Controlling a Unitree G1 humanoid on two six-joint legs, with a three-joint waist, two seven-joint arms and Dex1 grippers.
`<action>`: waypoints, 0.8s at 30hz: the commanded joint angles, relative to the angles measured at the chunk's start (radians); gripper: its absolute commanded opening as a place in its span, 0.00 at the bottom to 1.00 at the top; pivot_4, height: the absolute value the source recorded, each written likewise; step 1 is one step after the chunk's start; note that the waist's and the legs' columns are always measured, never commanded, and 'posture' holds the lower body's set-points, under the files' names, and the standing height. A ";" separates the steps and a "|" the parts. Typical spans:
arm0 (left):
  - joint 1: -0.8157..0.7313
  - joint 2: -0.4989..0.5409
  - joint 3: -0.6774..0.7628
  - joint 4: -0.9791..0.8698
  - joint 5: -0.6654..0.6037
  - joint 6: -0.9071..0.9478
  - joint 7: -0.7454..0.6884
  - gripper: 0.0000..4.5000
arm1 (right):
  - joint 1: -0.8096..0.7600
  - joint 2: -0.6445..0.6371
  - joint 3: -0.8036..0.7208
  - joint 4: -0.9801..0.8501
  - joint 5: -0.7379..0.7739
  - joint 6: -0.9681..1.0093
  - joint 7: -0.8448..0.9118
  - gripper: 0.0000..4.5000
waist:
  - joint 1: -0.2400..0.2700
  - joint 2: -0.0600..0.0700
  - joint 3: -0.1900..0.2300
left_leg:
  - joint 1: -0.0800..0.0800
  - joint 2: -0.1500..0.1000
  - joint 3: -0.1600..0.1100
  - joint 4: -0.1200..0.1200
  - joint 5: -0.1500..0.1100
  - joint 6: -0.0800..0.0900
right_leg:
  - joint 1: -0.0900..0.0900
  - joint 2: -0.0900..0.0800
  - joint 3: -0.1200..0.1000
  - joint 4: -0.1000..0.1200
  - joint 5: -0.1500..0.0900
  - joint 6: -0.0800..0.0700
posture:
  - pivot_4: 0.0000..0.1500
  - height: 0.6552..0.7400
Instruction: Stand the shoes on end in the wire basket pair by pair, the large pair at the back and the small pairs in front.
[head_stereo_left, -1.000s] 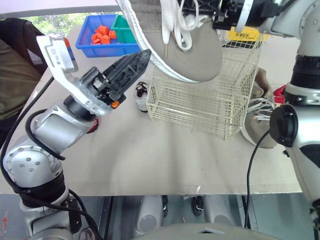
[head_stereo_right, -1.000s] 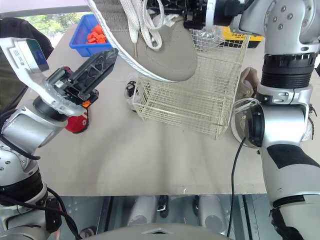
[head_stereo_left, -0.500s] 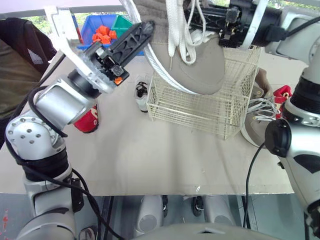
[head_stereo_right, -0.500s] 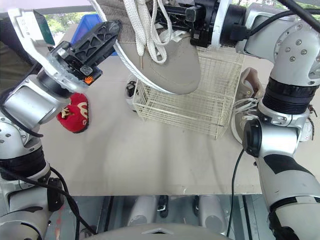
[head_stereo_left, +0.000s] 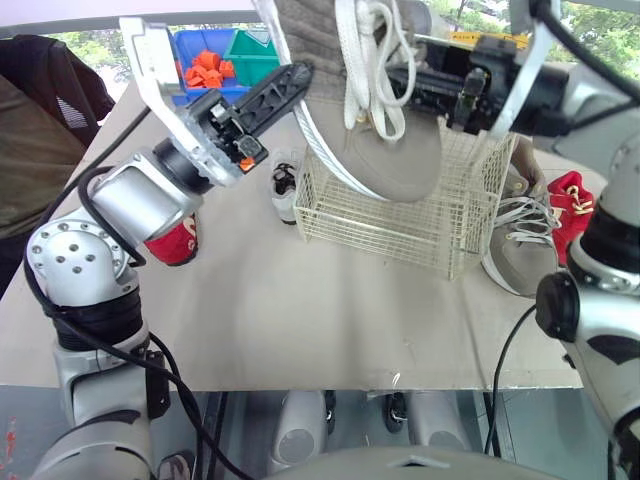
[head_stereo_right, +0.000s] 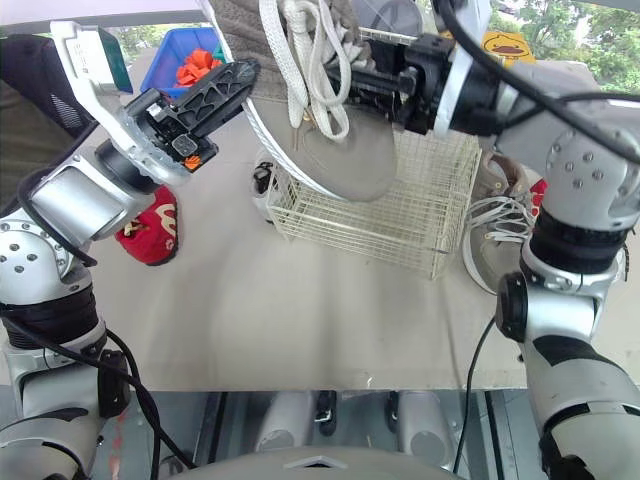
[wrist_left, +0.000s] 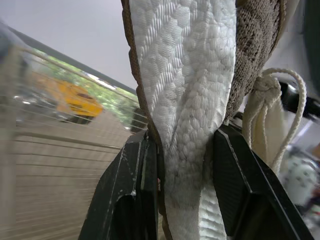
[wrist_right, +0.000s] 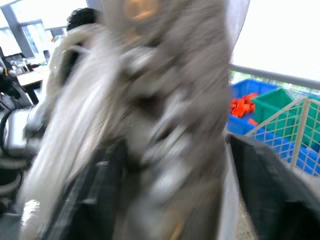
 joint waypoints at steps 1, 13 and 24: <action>-0.128 0.038 0.013 0.063 0.184 -0.093 -0.197 0.26 | -0.027 -0.006 -0.048 -0.052 -0.006 -0.155 -0.026 1.00 | -0.001 0.000 0.000 | 0.000 0.000 0.001 0.000 0.000 0.000 | 0.000 0.000 0.001 0.000 0.000 0.000 | 1.00 1.00; -0.616 -0.060 -0.169 0.808 0.821 -0.566 -0.802 0.26 | 0.614 -0.132 -0.222 -0.514 0.215 -0.204 -0.054 1.00 | 0.021 -0.002 -0.002 | -0.003 0.002 -0.001 -0.004 -0.001 0.000 | 0.006 0.001 -0.008 -0.015 -0.002 0.002 | 1.00 1.00; -0.890 -0.162 -0.137 1.274 1.040 -0.834 -1.030 0.26 | 0.919 -0.188 -0.317 -0.701 0.236 -0.430 -0.180 1.00 | -0.002 -0.003 -0.002 | -0.012 0.000 -0.004 0.002 0.000 0.001 | -0.002 0.001 -0.008 -0.011 -0.001 0.004 | 1.00 1.00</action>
